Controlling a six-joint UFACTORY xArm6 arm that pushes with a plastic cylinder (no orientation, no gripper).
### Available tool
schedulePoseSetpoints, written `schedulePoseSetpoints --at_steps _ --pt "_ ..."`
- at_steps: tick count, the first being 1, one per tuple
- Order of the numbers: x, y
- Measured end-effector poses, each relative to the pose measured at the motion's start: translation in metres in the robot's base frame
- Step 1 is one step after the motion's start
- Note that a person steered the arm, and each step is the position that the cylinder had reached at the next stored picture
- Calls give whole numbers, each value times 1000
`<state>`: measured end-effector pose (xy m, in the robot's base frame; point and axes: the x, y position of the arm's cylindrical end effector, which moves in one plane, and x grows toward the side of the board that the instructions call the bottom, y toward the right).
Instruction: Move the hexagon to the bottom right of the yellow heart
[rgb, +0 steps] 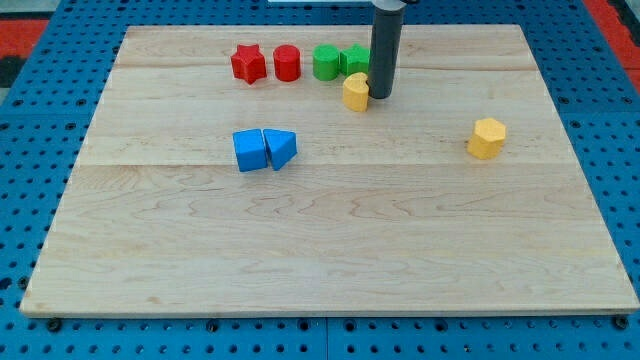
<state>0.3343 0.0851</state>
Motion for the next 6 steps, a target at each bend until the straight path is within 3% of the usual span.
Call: schedulePoseSetpoints --at_steps 1,2,3,6 --pt "32 116" --pt "72 190" --pt "82 169" --pt "61 22"
